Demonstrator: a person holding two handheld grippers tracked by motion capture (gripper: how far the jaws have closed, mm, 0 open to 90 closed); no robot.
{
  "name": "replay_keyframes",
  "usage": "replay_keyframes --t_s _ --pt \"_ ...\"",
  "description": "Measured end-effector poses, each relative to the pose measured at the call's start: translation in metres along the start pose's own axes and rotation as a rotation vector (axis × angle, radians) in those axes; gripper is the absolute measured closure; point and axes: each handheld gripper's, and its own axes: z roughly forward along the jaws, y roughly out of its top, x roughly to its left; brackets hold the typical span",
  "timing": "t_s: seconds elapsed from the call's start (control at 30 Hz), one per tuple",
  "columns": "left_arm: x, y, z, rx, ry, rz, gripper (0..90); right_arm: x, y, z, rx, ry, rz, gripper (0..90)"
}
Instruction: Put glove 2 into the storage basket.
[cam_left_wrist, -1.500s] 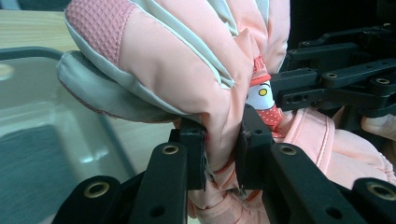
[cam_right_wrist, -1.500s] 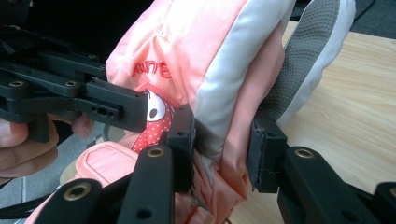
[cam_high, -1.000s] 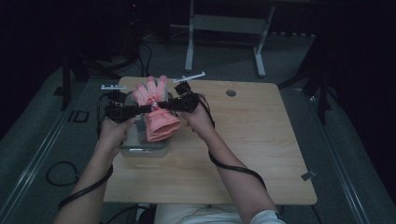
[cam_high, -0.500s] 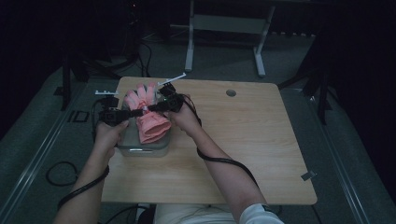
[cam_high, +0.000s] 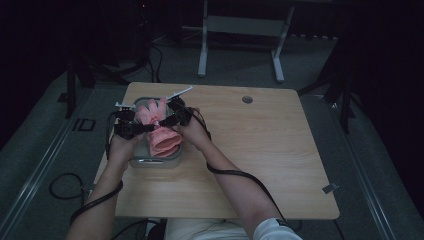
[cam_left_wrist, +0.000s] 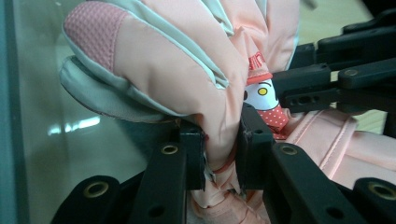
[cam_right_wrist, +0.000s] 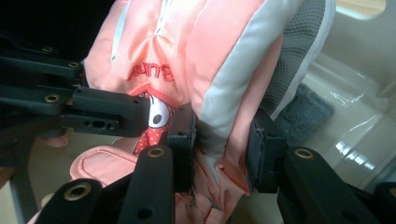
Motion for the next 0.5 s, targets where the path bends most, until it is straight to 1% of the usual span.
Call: replay_keyframes --t_s 0.03,0.07,0.1,0.13,0.17,0.2,0.33,0.37,0.43,0.5 --pt "-0.0014 0.0004 0.0012 0.010 0.013 -0.006 75.0 0.0006 -0.0004 0.0011 0.005 -0.008 -0.004 66.7" --pt "-0.0027 0.0007 0.0022 0.021 0.029 0.002 75.0 0.0011 -0.0009 0.0022 0.010 -0.015 -0.005 66.7" --pt "-0.0039 0.0009 0.0031 0.032 0.042 0.004 74.7 0.0008 -0.0012 0.0036 0.014 -0.016 -0.003 66.6" --pt "-0.0039 0.0009 0.0031 0.032 0.042 0.004 74.6 0.0008 -0.0012 0.0036 0.014 -0.016 -0.003 66.6" --pt "-0.0050 0.0017 0.0044 0.045 0.062 0.005 74.6 0.0006 -0.0016 0.0048 0.020 -0.016 0.000 66.5" --pt "-0.0052 0.0021 0.0051 0.049 0.069 0.008 74.0 -0.0005 -0.0017 0.0069 0.026 -0.013 0.008 66.4" --pt "-0.0045 0.0041 0.0083 0.066 0.085 -0.011 71.6 0.0003 0.0006 0.0093 0.044 -0.032 0.004 65.3" --pt "-0.0044 0.0043 0.0085 0.070 0.086 -0.013 71.1 0.0002 0.0013 0.0095 0.049 -0.034 0.009 64.7" --pt "-0.0042 0.0040 0.0089 0.077 0.083 -0.013 70.6 0.0002 0.0018 0.0093 0.059 -0.040 0.015 63.4" --pt "-0.0050 0.0029 0.0096 0.096 0.080 0.000 70.7 0.0003 0.0011 0.0085 0.074 -0.045 0.010 62.7"
